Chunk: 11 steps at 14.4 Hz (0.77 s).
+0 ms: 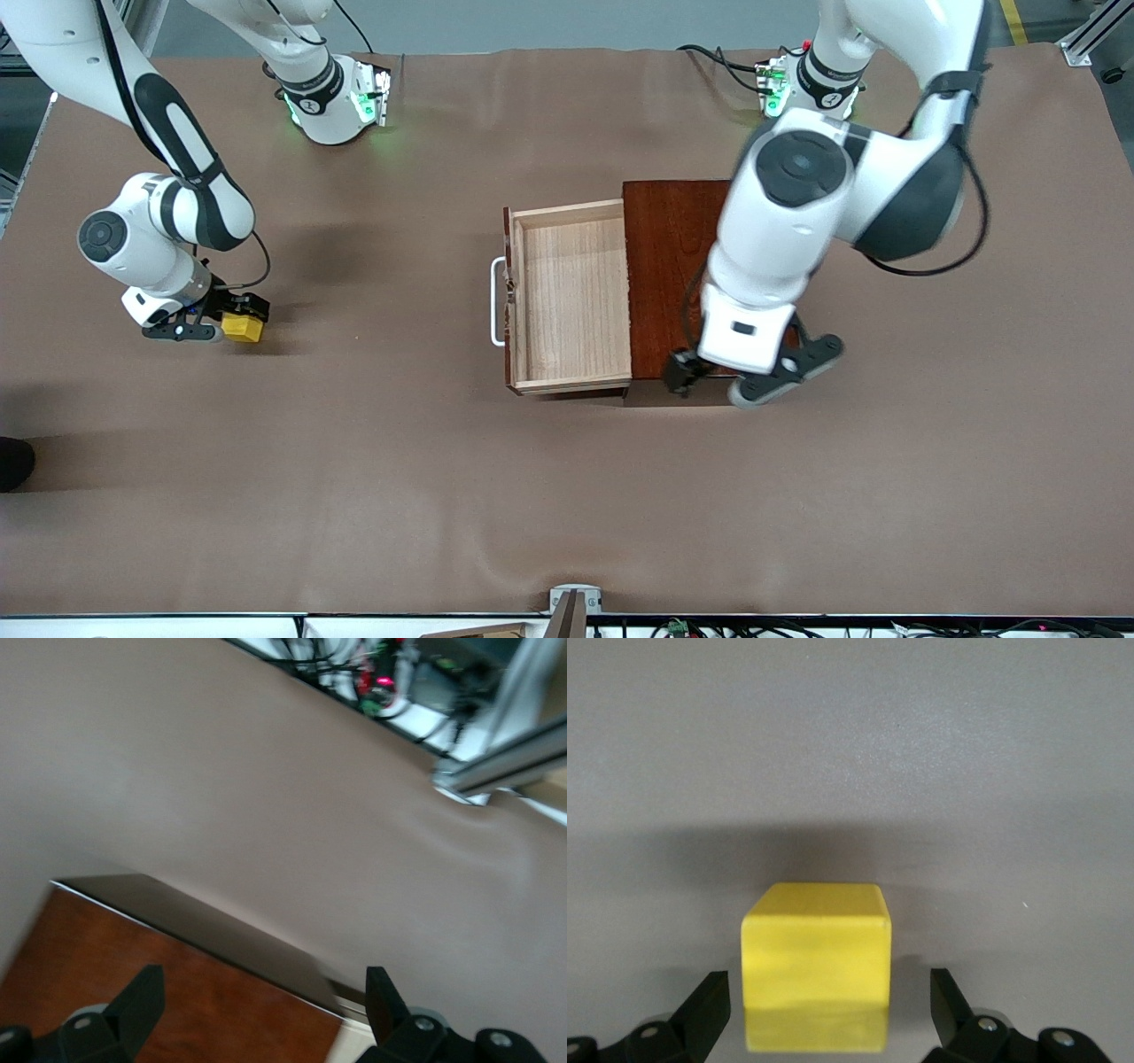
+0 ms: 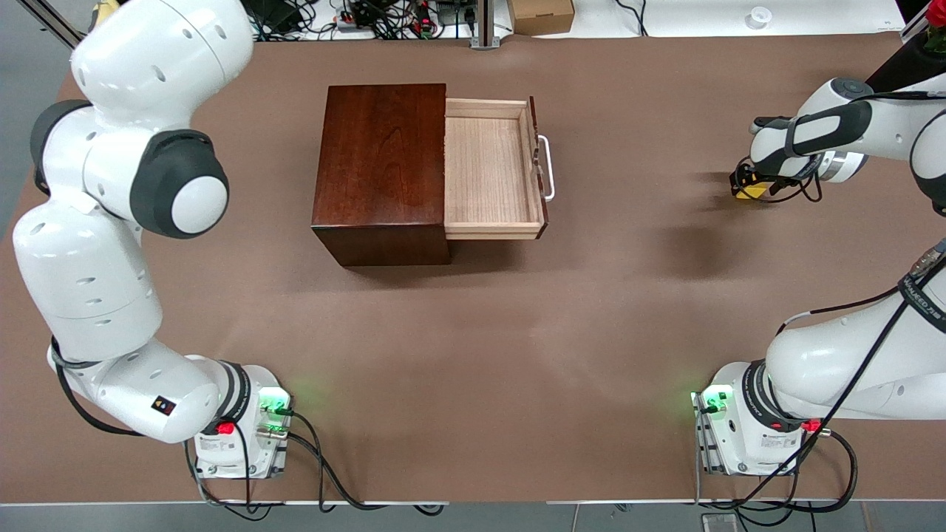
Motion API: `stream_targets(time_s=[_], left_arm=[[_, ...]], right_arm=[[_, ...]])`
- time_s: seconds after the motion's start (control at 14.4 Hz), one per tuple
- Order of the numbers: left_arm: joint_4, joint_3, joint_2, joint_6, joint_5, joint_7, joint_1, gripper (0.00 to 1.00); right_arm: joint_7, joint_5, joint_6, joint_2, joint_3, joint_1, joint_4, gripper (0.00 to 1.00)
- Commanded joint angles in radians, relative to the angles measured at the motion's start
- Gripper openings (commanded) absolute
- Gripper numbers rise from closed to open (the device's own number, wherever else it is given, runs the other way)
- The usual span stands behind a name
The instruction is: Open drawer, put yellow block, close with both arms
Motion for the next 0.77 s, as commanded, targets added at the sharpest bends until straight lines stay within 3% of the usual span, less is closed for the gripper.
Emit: stream_targets(time_s=[0.0, 0.07, 0.21, 0.28, 0.49, 0.7], left_arm=[[-0.078, -0.011, -0.076, -0.047, -0.015, 0.116, 0.082, 1.00], [-0.097, -0.011, -0.090, -0.047, -0.015, 0.156, 0.101, 1.00], [-0.129, -0.011, -0.115, -0.047, -0.015, 0.207, 0.133, 1.00], [-0.144, -0.011, -0.126, -0.047, -0.015, 0.257, 0.152, 1.00], [-0.189, -0.012, -0.175, -0.053, -0.016, 0.388, 0.214, 1.00], [-0.262, -0.014, -0.262, -0.053, -0.077, 0.544, 0.314, 1.00]], right_arm=[[0.027, 0.002, 0.003, 0.011, 0.000, 0.014, 0.019, 0.61], [0.029, 0.002, -0.003, 0.008, 0.000, 0.019, 0.028, 0.37], [0.050, 0.002, -0.008, -0.005, 0.000, 0.025, 0.030, 0.08], [0.051, 0.002, -0.023, -0.024, 0.000, 0.034, 0.031, 0.00], [0.047, 0.001, -0.226, -0.158, 0.000, 0.054, 0.083, 0.00], [0.047, -0.001, -0.642, -0.293, 0.001, 0.081, 0.255, 0.00]])
